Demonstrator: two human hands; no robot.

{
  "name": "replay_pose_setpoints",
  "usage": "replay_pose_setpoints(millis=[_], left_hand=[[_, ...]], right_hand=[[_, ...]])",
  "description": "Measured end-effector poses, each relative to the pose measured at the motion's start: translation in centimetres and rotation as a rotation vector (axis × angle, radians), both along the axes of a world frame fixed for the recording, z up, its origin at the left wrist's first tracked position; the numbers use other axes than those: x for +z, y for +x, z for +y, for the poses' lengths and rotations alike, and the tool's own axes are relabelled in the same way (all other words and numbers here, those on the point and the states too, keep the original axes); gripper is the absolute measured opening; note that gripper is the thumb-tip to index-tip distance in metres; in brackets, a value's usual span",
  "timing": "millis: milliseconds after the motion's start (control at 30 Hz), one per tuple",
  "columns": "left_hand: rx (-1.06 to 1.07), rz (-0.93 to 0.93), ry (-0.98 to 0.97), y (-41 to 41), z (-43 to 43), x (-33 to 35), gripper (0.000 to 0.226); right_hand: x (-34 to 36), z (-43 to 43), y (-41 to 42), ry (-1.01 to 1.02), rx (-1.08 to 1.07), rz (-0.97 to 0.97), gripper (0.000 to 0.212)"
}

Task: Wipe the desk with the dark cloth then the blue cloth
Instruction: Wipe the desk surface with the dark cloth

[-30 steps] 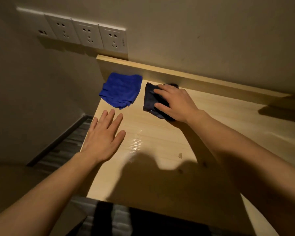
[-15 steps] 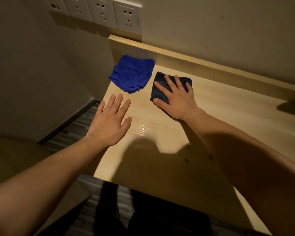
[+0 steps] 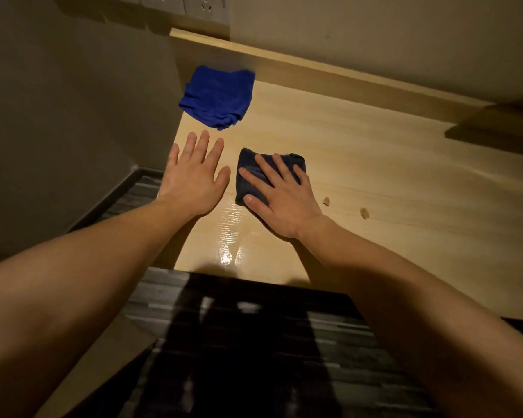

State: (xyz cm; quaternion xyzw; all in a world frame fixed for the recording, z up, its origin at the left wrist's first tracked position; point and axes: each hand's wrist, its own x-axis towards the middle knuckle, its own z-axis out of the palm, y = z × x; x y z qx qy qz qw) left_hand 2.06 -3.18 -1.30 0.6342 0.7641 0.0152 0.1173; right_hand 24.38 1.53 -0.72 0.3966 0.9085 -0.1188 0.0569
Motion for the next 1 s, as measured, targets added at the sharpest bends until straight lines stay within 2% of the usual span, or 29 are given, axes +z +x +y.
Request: replay_pose_setpoints(millis=[200, 500, 667, 733, 800, 900, 933, 1000], left_hand=[[-0.021, -0.018, 0.022, -0.2, 0.0, -0.2, 0.070], [-0.025, -0.219, 0.149, 3.6, -1.7, 1.1, 0.066], [-0.040, -0.283, 0.156, 5.7, 0.1, 1.1, 0.064], [-0.044, -0.269, 0.140, 6.6, 0.8, 0.9, 0.064], [-0.032, -0.225, 0.111, 7.6, 1.6, 0.4, 0.066], [-0.022, -0.095, 0.059, 8.1, 1.3, -0.5, 0.074], [-0.023, -0.067, 0.051, 8.2, 1.4, -0.8, 0.077], [-0.031, -0.046, 0.039, 8.5, 1.5, -1.0, 0.080]], right_hand=[[0.2, -6.1, 0.6, -0.010, -0.011, 0.019, 0.063], [-0.5, -12.4, 1.8, -0.023, 0.087, 0.206, 0.059], [0.4, -14.7, 3.1, -0.148, 0.167, 0.319, 0.051], [1.6, -15.5, 3.9, -0.271, 0.196, 0.408, 0.042], [2.8, -15.2, 5.2, -0.513, 0.057, 0.553, 0.030], [5.5, -13.6, 6.8, -0.882, -0.355, 0.786, 0.030], [6.5, -12.2, 7.2, -0.901, -0.437, 0.854, 0.030], [8.2, -8.3, 7.9, -0.763, -0.506, 0.923, 0.029]])
